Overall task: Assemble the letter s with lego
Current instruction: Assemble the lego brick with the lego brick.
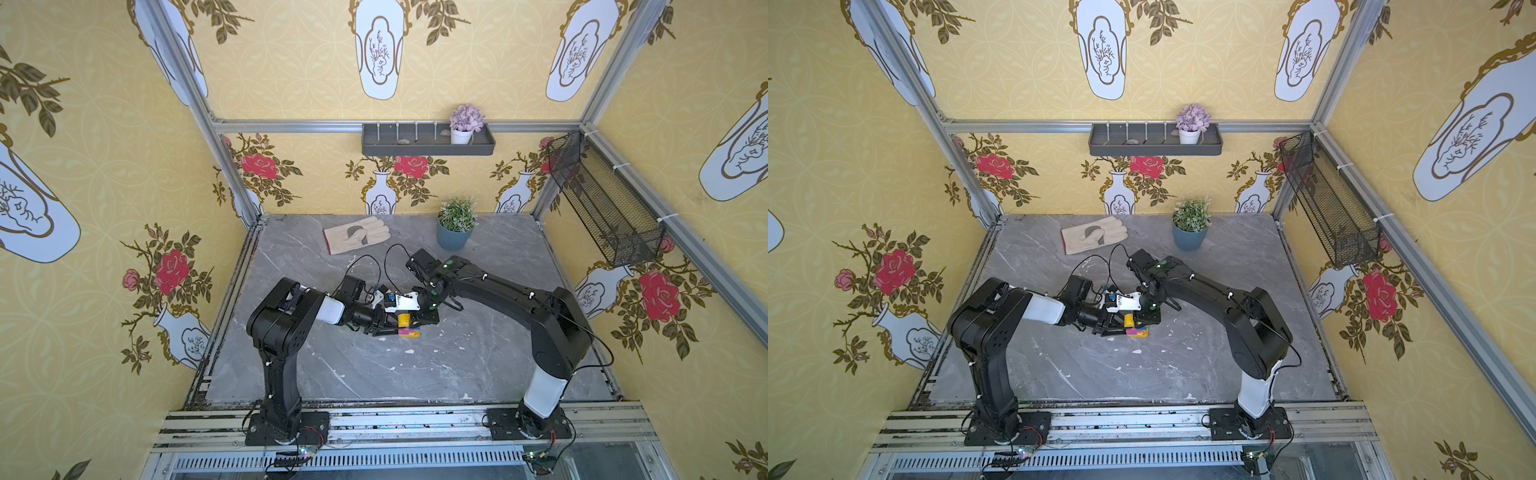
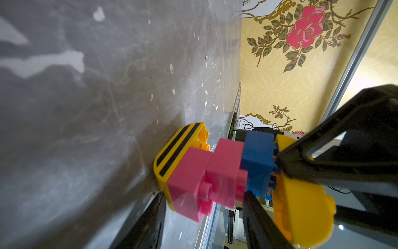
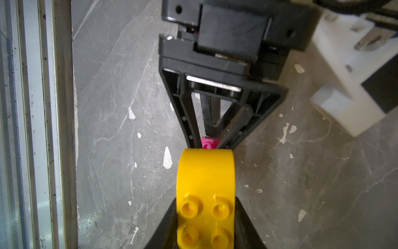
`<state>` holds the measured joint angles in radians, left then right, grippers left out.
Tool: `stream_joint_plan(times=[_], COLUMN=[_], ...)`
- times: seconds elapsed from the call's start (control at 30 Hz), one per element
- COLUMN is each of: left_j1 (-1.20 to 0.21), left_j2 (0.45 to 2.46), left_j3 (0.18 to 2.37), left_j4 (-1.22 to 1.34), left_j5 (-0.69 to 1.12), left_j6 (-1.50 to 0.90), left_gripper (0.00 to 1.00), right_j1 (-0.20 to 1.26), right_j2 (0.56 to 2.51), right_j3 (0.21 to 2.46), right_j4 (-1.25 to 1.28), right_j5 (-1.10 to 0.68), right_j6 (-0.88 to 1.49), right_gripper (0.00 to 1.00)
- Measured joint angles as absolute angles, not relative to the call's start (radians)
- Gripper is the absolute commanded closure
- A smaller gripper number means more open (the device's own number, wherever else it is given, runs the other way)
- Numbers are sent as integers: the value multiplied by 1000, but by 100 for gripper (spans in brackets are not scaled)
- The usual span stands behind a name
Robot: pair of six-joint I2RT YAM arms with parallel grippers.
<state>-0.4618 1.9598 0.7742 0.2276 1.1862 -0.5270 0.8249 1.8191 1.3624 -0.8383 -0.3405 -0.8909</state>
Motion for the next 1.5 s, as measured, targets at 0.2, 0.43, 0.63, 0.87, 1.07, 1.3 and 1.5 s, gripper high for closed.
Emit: stream_joint_plan(times=[0.2, 0.43, 0.63, 0.87, 1.07, 1.3, 1.5], left_j1=[-462, -462, -462, -462, -462, -462, -462], left_j2=[1959, 1957, 1958, 1963, 1969, 1975, 1975], left_j3=[773, 773, 777, 791, 799, 807, 814], left_j4=[229, 229, 222, 205, 192, 173, 163], left_j5=[1186, 1186, 1186, 1189, 1196, 1203, 1204], left_j6=[-527, -529, -529, -526, -524, -523, -519], left_gripper=[46, 46, 45, 45, 46, 45, 45], right_j1=[825, 816, 807, 795, 790, 784, 781], right_j2=[1819, 1799, 1779, 1755, 1745, 1735, 1733], right_j3=[1352, 1317, 1282, 1241, 1221, 1195, 1189], right_j4=[-818, -778, -738, -692, -664, -627, -620], right_j5=[-355, -372, -390, -410, -418, -424, -430], right_j6=[-889, -885, -883, -883, -883, -867, -863], right_gripper=[77, 77, 77, 78, 78, 79, 79])
